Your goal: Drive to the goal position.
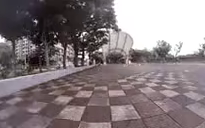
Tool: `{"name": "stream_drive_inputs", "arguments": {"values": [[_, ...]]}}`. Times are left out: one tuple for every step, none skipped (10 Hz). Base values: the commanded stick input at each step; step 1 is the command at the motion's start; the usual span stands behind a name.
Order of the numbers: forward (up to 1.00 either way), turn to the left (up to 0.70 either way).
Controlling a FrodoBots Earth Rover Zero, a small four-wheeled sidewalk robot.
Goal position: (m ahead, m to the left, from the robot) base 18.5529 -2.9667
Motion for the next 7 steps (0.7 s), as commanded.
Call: {"name": "stream_drive_inputs", "arguments": {"values": [[1.00, 0.00], [1.00, 0.00], [1.00, 0.00], [1.00, 0.00], [1.00, 0.00], [1.00, 0.00], [1.00, 0.00]]}}
